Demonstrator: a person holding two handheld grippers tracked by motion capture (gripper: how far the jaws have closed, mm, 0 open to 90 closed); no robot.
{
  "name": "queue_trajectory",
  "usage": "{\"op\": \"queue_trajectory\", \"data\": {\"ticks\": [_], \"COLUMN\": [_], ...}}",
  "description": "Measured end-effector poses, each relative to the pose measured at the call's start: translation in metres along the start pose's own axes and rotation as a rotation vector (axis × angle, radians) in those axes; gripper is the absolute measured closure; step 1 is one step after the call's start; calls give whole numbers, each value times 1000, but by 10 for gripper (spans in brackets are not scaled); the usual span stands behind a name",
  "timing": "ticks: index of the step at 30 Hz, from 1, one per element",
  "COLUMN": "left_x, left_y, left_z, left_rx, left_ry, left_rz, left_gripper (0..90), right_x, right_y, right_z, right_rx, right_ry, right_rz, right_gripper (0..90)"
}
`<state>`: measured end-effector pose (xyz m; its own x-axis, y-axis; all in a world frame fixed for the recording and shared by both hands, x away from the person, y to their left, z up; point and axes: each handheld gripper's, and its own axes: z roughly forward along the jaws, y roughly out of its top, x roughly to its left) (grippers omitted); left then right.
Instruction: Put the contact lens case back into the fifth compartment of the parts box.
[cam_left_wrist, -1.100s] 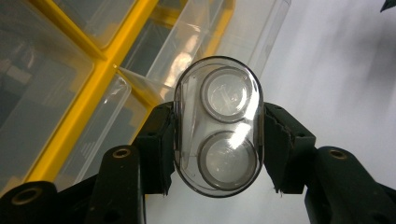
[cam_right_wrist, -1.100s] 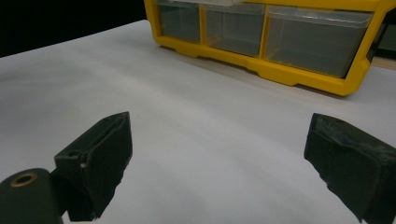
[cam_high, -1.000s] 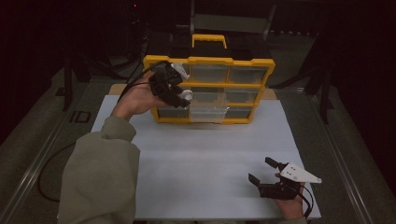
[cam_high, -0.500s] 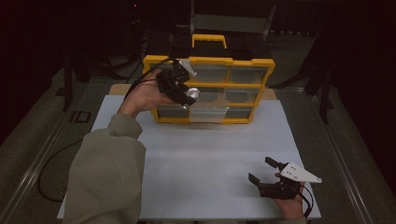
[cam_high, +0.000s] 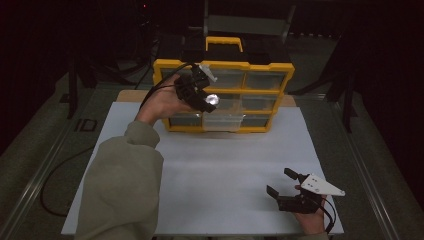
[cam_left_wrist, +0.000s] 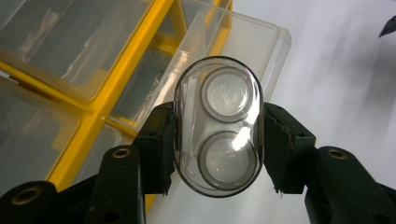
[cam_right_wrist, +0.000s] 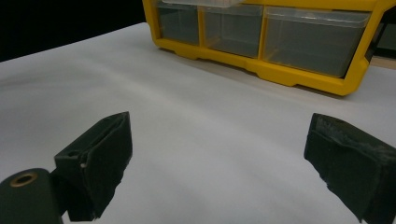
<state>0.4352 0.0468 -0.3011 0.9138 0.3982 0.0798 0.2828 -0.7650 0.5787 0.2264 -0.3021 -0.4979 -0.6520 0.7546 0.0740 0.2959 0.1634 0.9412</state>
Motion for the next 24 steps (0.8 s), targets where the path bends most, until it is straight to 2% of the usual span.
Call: {"op": "queue_trajectory", "data": {"ticks": [10,17,21,24], "left_x": [-3,-3,-3,-5], "left_y": [5,5,2,-2], "left_z": [21,27,24,20], "left_rx": [31,35,2,-24], "left_ry": [4,7,16,55], "left_rz": [-11,-30,-60,-60], "left_gripper": [491,484,386,266], "right_x": [0,0,0,1], "right_y": [0,0,0,0], "right_z": [0,0,0,0], "right_rx": [2,0,-4,-3], "right_ry": [-3,-3,-1,1], "right_rz": [-5,-8,-8,-9], "right_gripper": [79,79,79,79]}}
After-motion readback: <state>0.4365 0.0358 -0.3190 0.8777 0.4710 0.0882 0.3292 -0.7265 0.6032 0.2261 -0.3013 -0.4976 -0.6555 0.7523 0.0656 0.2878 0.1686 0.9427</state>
